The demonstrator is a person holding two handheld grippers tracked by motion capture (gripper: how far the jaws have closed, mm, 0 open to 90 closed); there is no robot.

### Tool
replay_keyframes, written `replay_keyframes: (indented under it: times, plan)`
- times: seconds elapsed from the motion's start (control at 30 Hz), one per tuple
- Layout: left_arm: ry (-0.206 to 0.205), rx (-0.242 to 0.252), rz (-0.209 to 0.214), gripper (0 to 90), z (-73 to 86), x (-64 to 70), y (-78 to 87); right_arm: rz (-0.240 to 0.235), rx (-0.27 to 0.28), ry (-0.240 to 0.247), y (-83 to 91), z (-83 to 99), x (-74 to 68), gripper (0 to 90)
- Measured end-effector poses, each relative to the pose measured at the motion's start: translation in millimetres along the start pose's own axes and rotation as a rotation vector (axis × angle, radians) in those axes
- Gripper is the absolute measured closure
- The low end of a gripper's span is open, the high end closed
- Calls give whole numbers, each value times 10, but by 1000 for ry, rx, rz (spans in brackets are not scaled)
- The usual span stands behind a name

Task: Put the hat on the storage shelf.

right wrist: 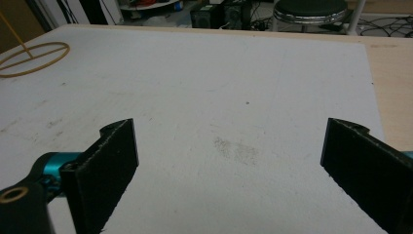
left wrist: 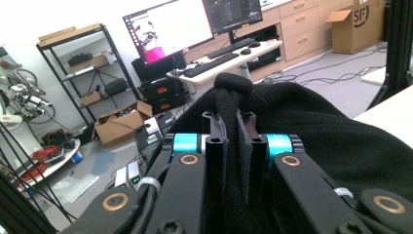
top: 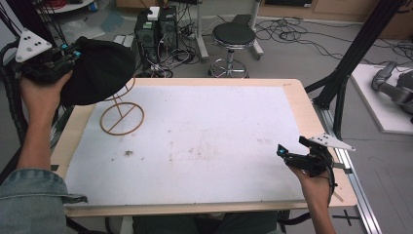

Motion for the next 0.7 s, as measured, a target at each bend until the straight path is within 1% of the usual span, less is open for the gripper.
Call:
replay_keyframes:
  times: [0.2,0.4,0.63,0.7]
  plan:
    - [-2,-17,-1,835,70,29,-80,-2,1,2,-1,-1,-1,63]
    - [13,-42,1,834,156,40,-155,-1,2,4,1,0,5,63]
    - [37,-45,13,826,228,51,-210,-1,0,1,-3,2,4,63]
    - [39,-54,10,822,246,46,-215,-1,0,1,-3,2,4,63]
Point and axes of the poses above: each handheld gripper's, and its own axes: y roughly backward along the jaws, z roughly out of its underside, x roughly to its right, the point moved 8 cm from there along -y, roughly forward along the jaws, and after that the axes turned 13 degrees about -x, right-handed, at the moved point
